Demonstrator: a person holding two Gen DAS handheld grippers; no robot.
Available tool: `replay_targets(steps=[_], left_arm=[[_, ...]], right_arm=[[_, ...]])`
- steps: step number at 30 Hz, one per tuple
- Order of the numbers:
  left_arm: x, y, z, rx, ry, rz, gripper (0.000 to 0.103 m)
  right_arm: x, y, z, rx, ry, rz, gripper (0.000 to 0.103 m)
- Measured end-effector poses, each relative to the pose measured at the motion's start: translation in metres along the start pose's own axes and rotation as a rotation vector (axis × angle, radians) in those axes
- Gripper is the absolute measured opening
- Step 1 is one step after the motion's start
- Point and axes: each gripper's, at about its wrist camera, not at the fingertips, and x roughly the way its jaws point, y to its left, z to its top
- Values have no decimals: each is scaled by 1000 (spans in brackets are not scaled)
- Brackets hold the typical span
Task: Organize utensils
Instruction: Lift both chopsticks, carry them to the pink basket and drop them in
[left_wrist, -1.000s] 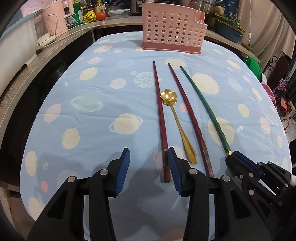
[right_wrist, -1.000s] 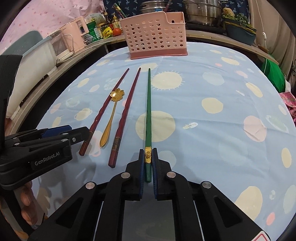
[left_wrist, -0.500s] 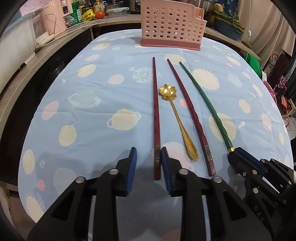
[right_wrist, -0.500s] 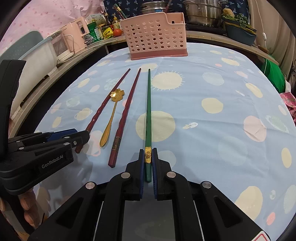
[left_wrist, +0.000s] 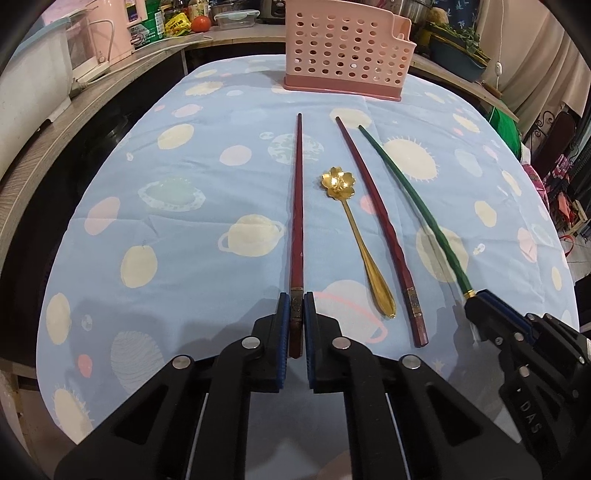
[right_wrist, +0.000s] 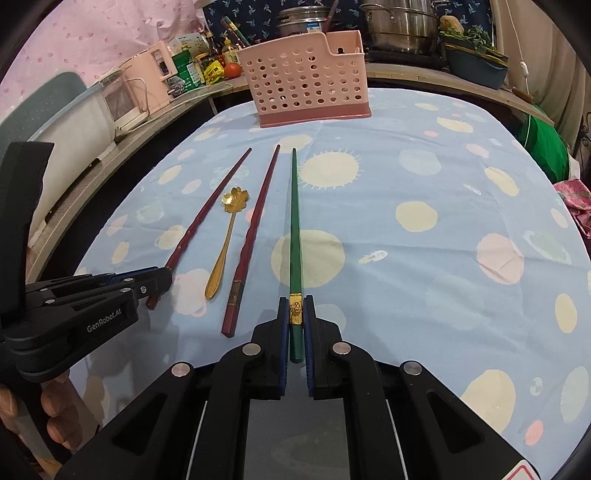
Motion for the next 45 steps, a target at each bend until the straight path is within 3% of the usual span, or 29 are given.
replay_targets(steps=[9, 18, 27, 41, 45], left_arm=[[-39, 12, 24, -39, -82, -29, 7], [-89, 28, 70, -82, -219, -59, 7], [-116, 37, 138, -112, -330, -87, 7], [-170, 26, 245, -96, -533, -142, 7], [-182, 20, 276, -100, -600, -144, 7]], right_arm=[[-42, -11, 35, 34, -125, 11, 7], [-90, -28, 96, 73, -281, 31, 7], [-107, -38, 149, 94, -374, 51, 7], [-114, -59, 254, 202, -544, 193, 7], [-114, -57, 287, 211, -603, 200, 7]])
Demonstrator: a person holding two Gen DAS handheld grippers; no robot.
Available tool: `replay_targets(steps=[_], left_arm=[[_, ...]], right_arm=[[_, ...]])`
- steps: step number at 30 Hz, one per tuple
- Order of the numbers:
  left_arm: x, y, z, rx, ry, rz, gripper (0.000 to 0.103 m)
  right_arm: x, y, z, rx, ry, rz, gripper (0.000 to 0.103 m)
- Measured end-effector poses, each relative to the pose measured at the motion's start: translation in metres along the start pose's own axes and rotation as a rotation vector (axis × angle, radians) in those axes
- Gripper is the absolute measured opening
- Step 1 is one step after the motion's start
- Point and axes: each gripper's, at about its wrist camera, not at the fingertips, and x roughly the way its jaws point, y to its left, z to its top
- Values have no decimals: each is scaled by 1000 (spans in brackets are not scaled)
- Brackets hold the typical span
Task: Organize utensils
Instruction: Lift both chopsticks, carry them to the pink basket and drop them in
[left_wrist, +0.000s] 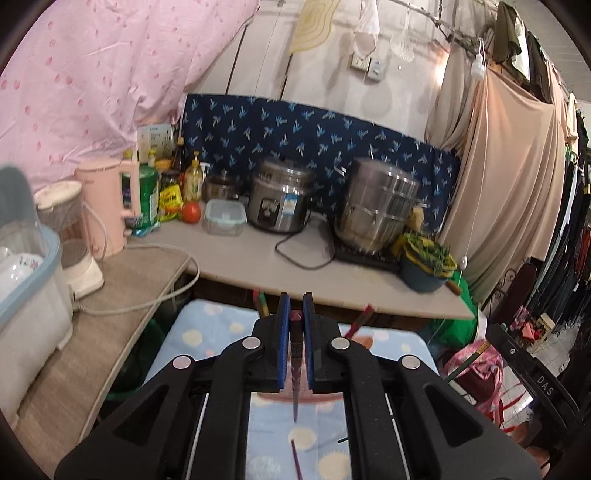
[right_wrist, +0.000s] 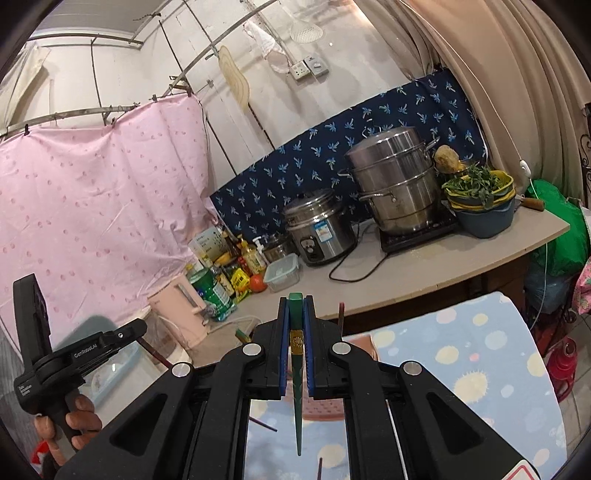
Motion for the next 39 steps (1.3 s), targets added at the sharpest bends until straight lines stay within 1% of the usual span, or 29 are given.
replay_targets(steps=[5, 9, 12, 16, 21, 30, 37, 39], left_arm=[[16, -8, 31, 19, -81, 9, 7], [35, -12, 46, 26, -106, 16, 7], [48, -13, 54, 32, -126, 29, 7], [64, -13, 56, 37, -131, 34, 7], [87, -9, 49, 34, -97, 43, 7], [125, 5, 15, -3, 6, 49, 7], [141, 13, -4, -24, 65, 48, 7], [141, 16, -6, -28, 69, 51, 7]], right_arm=[[29, 4, 27, 11, -34, 4, 7], [54, 1, 41, 22, -48, 0, 7], [70, -5, 44, 21, -50, -12, 7], [90, -13, 40, 21, -29, -25, 7], [111, -27, 22, 27, 21, -48, 7], [133, -44, -11, 48, 104, -72, 7], [141, -49, -27, 43, 156, -83, 7], [141, -51, -30, 46, 164, -84, 7]])
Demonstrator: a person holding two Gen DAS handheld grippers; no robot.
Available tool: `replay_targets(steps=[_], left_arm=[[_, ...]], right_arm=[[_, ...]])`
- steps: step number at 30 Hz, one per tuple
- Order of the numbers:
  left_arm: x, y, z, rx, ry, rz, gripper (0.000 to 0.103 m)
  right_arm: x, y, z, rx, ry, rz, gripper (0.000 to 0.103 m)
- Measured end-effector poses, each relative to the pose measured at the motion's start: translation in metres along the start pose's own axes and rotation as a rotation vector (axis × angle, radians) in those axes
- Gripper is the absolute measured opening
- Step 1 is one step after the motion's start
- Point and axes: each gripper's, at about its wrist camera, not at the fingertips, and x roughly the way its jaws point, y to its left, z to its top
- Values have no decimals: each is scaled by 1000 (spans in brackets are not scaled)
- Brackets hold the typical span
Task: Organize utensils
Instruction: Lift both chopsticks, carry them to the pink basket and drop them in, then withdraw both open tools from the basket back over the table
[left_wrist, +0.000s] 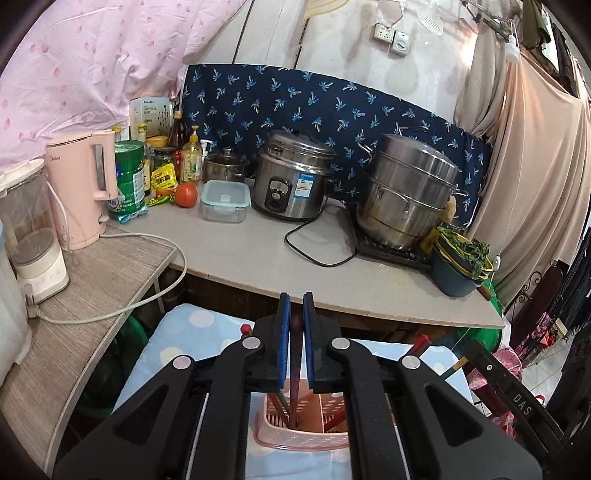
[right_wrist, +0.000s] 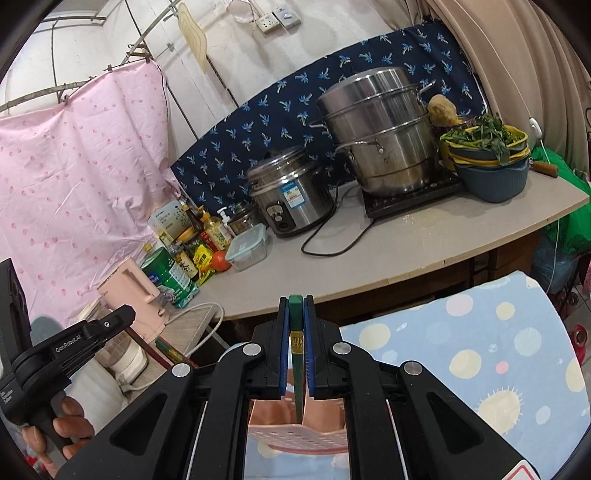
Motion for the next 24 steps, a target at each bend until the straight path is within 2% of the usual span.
replay_targets(steps=[2, 8, 13, 16, 24], left_arm=[[-1, 2, -2, -2, -1, 0, 7], [-6, 6, -4, -2, 6, 14, 8], [-16, 10, -11, 0, 16, 29, 19], [-25, 14, -23, 10, 33, 40, 24], [-49, 26, -74, 37, 125, 78, 25]], right_arm=[[-2, -1, -2, 4, -2, -3, 13], [-13, 6, -4, -23, -9, -1, 13], [-30, 13, -13, -59, 3, 13, 14], [-43, 15, -28, -69, 37, 27, 14], [-77, 12, -89, -71, 150, 32, 14]])
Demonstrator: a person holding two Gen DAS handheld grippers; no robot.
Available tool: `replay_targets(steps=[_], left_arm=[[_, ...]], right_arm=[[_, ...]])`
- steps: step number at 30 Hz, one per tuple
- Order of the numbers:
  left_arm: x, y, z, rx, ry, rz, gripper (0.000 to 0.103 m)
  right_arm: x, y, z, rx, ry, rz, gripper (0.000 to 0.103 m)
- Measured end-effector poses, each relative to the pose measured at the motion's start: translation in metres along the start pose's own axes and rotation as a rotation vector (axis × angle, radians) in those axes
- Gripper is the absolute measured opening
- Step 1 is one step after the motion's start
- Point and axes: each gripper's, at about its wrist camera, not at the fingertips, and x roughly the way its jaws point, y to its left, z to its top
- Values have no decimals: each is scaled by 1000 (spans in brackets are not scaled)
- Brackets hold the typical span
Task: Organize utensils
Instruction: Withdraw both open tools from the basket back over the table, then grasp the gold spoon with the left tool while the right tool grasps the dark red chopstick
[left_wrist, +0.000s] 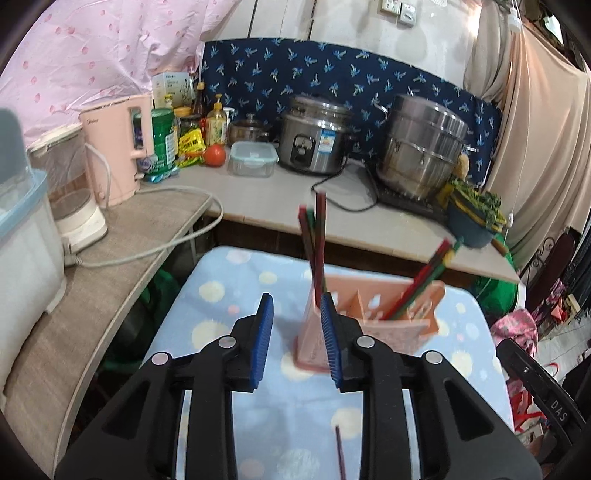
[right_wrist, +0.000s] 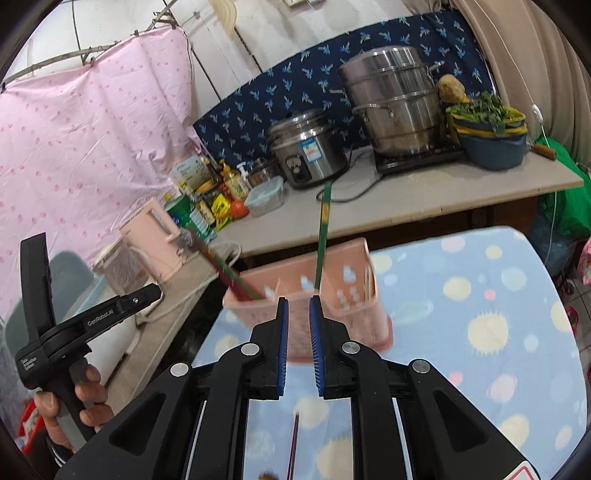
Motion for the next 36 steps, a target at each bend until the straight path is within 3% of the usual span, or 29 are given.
replay_targets(steps=[21, 30, 33, 36], left_arm=[[-31, 14, -185, 63, 263, 57, 26], [-35, 14, -226, 72, 328, 65, 26], [-38, 15, -233, 74, 336, 64, 36], [-41, 14, -238, 84, 334, 67, 37]], right_arm=[[-32, 29, -211, -153, 348, -58, 14], [-25, 44, -237, -218, 382, -64, 14], [-21, 44, -239, -223, 388, -71, 14], [-19, 43, -242, -225, 392, -82, 14]])
